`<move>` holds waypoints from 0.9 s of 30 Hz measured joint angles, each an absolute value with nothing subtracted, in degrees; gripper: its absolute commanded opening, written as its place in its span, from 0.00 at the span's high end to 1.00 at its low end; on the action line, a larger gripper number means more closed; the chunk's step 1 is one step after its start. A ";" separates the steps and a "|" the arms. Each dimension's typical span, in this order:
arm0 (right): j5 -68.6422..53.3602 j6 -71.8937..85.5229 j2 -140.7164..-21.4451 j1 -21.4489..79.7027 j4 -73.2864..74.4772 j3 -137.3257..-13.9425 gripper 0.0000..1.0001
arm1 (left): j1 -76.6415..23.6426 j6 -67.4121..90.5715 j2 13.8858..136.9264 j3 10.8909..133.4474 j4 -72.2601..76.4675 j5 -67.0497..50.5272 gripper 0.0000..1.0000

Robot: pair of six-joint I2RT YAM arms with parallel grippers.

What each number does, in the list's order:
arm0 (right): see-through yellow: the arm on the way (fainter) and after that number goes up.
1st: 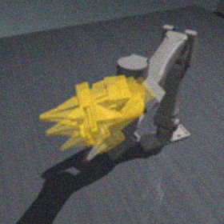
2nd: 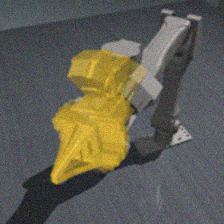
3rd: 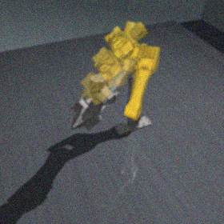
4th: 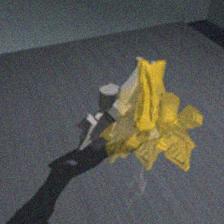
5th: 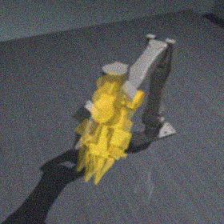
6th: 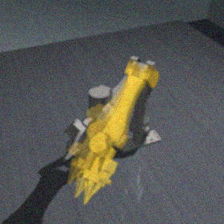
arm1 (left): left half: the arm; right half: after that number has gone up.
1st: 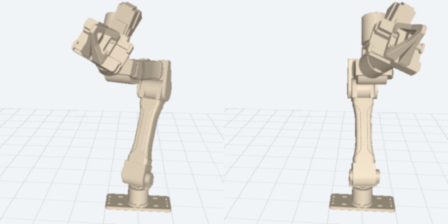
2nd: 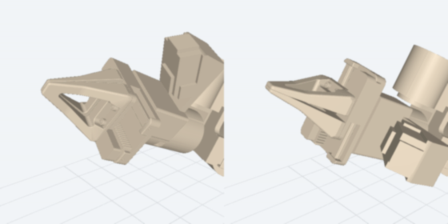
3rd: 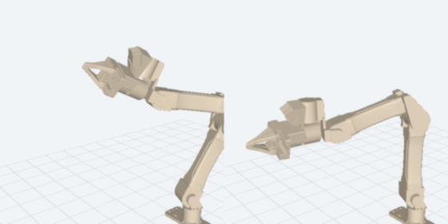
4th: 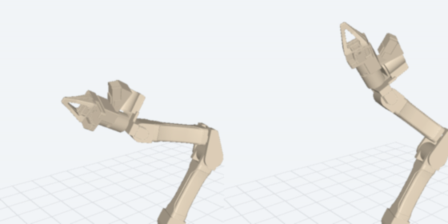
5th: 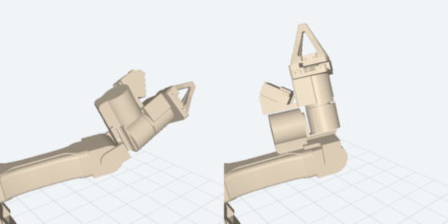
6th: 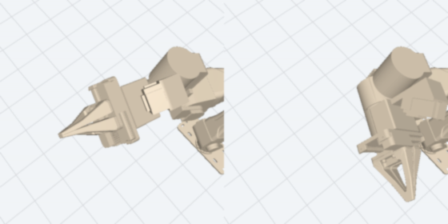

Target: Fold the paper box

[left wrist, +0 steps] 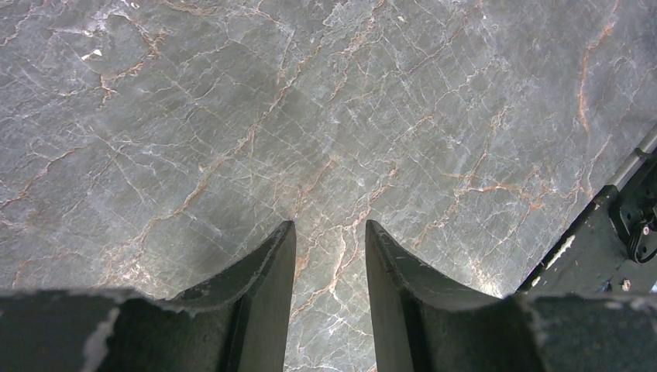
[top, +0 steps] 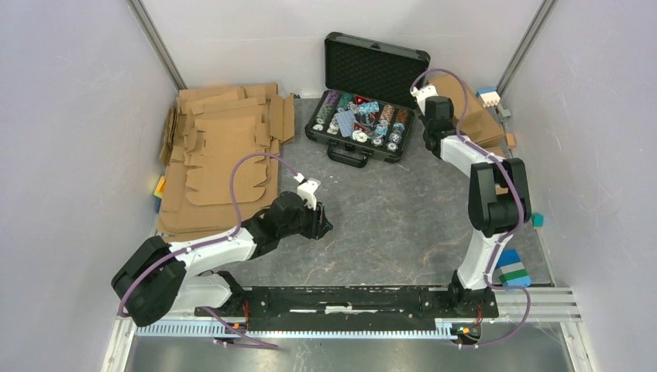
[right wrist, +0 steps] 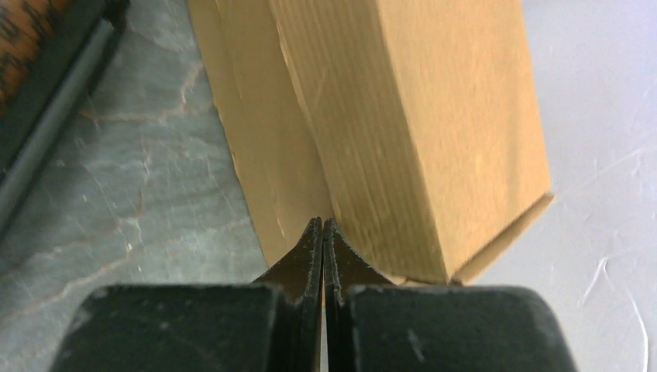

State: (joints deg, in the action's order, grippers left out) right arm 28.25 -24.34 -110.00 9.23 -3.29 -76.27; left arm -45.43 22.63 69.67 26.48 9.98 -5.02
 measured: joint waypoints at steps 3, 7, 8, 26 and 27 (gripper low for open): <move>26.44 -22.37 -107.61 8.32 -1.50 -73.69 1.00 | -45.43 22.63 69.71 26.61 9.98 -5.02 0.54; 18.46 -19.03 -102.45 9.17 1.43 -71.66 0.51 | -45.43 22.63 69.71 26.63 9.98 -5.02 0.54; 16.08 -18.13 -99.88 9.52 1.04 -69.63 0.23 | -45.43 22.63 69.71 26.63 9.98 -4.99 0.54; 2.15 -1.06 -43.92 10.98 -19.38 -10.74 0.02 | -45.45 22.72 54.43 23.64 8.71 6.26 0.00; 3.57 0.25 -41.85 10.98 -19.27 -9.39 0.02 | -45.43 22.74 52.95 23.33 8.29 8.10 0.00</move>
